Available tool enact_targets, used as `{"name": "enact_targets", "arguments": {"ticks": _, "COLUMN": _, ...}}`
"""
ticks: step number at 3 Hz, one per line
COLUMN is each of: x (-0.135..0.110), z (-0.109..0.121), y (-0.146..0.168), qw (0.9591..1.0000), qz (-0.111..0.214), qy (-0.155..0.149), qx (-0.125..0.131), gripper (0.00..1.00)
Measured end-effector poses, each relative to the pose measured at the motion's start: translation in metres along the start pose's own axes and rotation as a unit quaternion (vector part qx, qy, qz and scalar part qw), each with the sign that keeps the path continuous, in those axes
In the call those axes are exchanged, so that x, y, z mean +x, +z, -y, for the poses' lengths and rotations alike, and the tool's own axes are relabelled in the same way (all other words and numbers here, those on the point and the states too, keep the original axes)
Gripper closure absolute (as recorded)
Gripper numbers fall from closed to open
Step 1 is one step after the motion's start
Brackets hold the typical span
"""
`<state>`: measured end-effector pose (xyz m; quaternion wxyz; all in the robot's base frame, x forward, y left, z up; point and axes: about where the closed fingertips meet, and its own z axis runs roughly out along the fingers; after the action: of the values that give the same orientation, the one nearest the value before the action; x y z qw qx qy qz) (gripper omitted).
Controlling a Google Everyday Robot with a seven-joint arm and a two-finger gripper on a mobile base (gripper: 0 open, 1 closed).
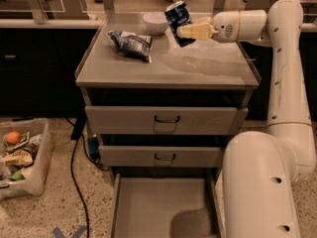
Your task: Pick pepsi can from bottom drawer and place on counter
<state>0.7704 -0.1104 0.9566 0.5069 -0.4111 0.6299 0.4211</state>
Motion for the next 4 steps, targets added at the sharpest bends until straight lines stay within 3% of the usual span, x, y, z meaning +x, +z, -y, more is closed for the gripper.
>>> {"name": "enact_targets", "arguments": {"ticks": 1, "x": 0.027, "z": -0.009, "y": 0.012, "qw": 0.9987, "qz": -0.045, "qy": 0.004, "qx": -0.025, "gripper": 1.0}}
{"name": "enact_targets", "arguments": {"ticks": 2, "x": 0.06, "z": -0.018, "y": 0.014, "qw": 0.9918, "qz": -0.119, "qy": -0.009, "qx": -0.045, "gripper": 1.0}}
{"name": "enact_targets", "arguments": {"ticks": 4, "x": 0.079, "z": -0.001, "y": 0.062, "qw": 0.9909, "qz": -0.129, "qy": 0.008, "qx": -0.04, "gripper": 1.0}}
